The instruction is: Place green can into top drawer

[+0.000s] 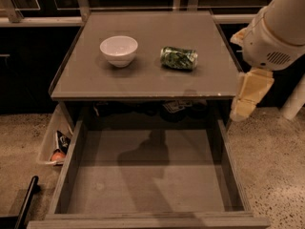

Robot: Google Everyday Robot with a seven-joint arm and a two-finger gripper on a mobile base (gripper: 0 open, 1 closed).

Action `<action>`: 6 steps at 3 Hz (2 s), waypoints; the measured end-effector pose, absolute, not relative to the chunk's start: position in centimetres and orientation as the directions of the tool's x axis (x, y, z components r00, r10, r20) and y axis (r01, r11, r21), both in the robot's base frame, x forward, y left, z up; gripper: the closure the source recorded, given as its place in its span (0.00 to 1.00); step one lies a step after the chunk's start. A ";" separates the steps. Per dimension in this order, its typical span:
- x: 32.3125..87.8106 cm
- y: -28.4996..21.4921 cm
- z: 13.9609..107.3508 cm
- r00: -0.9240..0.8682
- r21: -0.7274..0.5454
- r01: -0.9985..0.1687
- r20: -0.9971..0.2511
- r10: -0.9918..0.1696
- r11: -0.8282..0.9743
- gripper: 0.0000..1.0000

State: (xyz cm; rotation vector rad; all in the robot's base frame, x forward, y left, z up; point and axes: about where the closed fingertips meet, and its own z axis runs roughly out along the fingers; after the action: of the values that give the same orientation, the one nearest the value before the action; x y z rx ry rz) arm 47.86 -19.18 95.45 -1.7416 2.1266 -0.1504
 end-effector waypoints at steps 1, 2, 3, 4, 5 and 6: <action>51.0 -18.1 93.7 -0.104 -0.374 -0.907 -0.243 -0.964 0.192 0.00; 56.5 -18.3 92.2 -0.039 -0.413 -0.900 -0.242 -0.970 0.139 0.00; 56.5 -18.3 92.2 -0.039 -0.413 -0.900 -0.242 -0.970 0.139 0.00; 57.7 -18.3 91.9 -0.037 -0.430 -0.890 -0.262 -0.964 0.151 0.00; 60.4 -18.1 91.5 -0.022 -0.459 -0.872 -0.308 -0.951 0.169 0.00; 62.8 -18.0 91.2 0.006 -0.475 -0.861 -0.371 -0.929 0.184 0.00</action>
Offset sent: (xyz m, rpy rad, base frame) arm 0.1044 0.0105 -0.0429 0.0324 -0.1344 0.1308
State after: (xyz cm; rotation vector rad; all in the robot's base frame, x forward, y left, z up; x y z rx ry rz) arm 62.80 -18.00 91.16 -1.6782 1.8544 -0.1432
